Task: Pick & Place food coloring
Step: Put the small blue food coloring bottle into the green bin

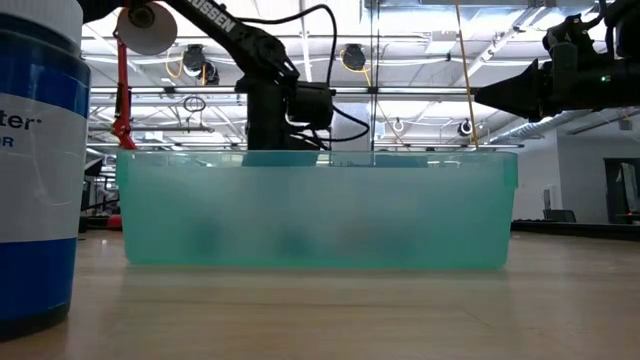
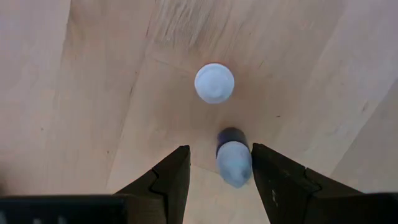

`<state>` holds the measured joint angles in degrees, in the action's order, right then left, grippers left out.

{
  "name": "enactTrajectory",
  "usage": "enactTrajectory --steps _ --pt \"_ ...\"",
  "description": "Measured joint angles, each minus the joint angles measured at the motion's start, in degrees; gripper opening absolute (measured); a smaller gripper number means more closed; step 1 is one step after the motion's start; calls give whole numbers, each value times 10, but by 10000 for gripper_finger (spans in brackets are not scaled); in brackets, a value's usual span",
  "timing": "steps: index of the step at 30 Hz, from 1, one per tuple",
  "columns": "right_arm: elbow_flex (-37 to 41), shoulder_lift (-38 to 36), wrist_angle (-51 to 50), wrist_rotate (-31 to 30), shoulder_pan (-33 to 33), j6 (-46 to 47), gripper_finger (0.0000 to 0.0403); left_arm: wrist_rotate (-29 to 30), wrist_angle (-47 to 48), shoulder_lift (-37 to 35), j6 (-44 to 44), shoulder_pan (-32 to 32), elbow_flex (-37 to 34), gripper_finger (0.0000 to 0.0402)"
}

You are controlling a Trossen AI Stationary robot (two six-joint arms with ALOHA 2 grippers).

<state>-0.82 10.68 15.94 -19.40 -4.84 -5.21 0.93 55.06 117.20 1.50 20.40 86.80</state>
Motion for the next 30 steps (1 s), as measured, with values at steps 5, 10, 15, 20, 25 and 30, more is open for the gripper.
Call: enactTrajectory --steps 5,10,15,20,25,30 --pt "0 0 0 0 0 0 105 0 -8 -1 0 -2 0 175" --pt "0 0 0 0 0 0 105 -13 -6 -1 -1 -3 0 175" --pt "0 0 0 0 0 0 105 -14 -1 -1 -1 -3 0 175" --pt "0 0 0 0 0 0 105 -12 8 -1 0 -3 0 175" --pt "0 0 0 0 0 0 105 -11 9 -1 0 -3 0 175" --pt "0 0 0 0 0 0 105 -11 8 -2 0 -3 0 174"
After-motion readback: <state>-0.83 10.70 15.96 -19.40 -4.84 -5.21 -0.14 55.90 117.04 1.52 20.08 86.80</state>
